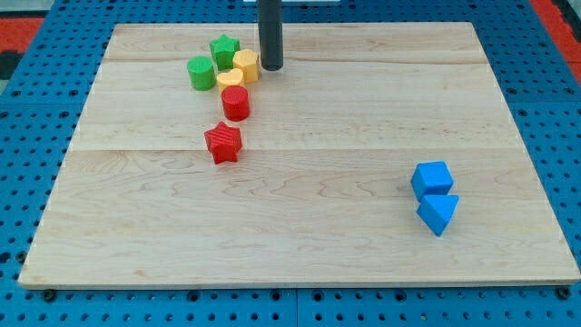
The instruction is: Push the green star into the green circle
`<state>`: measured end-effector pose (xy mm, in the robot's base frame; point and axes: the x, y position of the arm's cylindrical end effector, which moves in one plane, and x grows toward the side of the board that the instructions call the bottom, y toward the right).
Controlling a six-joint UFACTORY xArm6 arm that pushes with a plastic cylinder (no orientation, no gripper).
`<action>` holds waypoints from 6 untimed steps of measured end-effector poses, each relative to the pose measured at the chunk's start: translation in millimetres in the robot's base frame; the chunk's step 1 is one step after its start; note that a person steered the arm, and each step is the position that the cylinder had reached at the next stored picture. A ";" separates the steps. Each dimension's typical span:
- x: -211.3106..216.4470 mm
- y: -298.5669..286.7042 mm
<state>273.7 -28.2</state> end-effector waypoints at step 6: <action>-42.2 -5.1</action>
